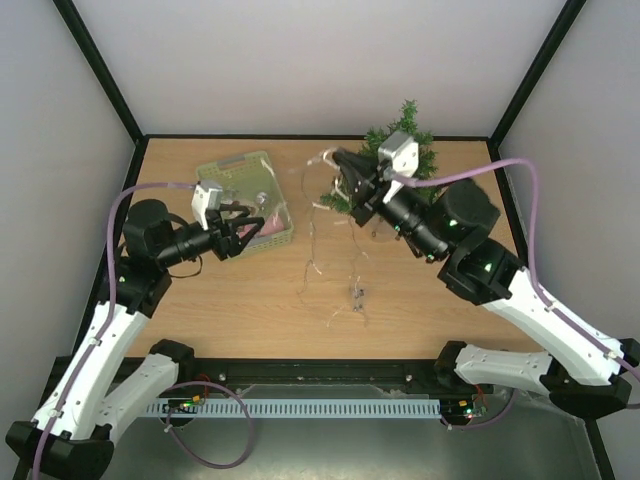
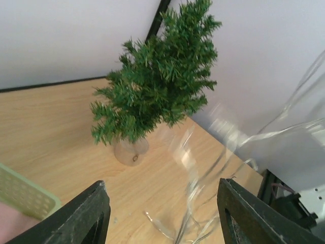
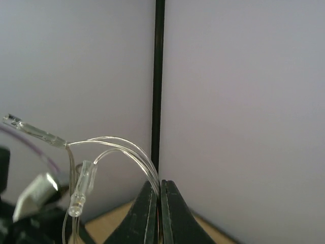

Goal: Decorate the small christmas tree
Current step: Place the decoration item at the center of the board.

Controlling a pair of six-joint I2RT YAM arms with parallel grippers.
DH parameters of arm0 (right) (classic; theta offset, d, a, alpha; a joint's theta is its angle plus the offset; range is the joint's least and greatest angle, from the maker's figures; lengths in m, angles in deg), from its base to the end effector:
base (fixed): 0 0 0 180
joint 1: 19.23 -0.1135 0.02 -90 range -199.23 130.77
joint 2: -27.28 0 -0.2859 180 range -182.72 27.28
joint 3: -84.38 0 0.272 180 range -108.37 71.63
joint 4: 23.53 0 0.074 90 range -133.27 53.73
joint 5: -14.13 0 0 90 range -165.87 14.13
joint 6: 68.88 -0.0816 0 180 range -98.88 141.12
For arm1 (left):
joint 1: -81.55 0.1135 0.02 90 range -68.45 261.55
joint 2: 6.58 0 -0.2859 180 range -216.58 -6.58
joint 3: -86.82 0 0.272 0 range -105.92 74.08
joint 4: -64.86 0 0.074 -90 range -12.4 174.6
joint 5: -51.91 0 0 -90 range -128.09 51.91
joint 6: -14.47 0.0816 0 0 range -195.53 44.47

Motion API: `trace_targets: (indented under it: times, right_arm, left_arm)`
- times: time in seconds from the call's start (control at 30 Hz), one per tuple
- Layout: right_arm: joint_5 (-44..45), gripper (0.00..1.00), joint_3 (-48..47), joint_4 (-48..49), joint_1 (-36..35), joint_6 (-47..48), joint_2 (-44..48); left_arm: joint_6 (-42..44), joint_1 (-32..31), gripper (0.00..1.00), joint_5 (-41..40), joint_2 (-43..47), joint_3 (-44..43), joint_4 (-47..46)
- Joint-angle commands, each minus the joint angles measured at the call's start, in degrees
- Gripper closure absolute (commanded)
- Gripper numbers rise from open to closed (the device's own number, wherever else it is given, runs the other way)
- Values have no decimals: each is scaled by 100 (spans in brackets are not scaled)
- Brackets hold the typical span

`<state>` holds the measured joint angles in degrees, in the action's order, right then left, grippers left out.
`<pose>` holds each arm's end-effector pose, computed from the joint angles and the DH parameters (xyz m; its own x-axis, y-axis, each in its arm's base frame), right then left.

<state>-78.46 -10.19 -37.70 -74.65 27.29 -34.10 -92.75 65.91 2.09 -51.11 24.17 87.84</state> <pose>0.1432 0.2143 0.5640 0.2749 0.2096 -0.9383 -0.8220 0.5576 -0.1163 0.1886 -0.1075 0.3870 -0.3222 -0.1447 -0.9356 0.7639 0.5440 -0.3472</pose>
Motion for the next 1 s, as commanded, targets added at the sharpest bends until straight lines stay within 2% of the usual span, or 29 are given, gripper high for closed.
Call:
trace_targets:
  times: [0.0, 0.17, 0.3, 0.53, 0.7, 0.83, 0.97]
  right_arm:
    - [269, 98, 1143, -76, -8, -519, 426]
    - [92, 98, 1858, -137, -13, -963, 434]
    - [-258, 98, 2156, 77, -10, -1184, 237]
    - [-1542, 98, 2271, 787, -12, -1752, -457]
    - [-2260, 98, 2322, 1179, -19, -2511, -1195]
    - [-2204, 87, 2120, 766, -70, -2630, -1602]
    - [-1695, 73, 1966, -197, -75, -2659, -1568]
  left_arm:
    - [156, -161, 42, -73, 153, 246, 159]
    - [14, -215, 53, -211, 318, 513, 325]
    - [-194, -216, 60, -886, 613, 500, 477]
    - [-66, -216, 44, -1357, 1106, 336, 764]
    - [8, -216, 42, -1961, 1247, 276, 1109]
    - [126, -213, 41, -2423, 1313, 309, 1235]
    - [154, -217, 40, -2549, 1308, 382, 1224]
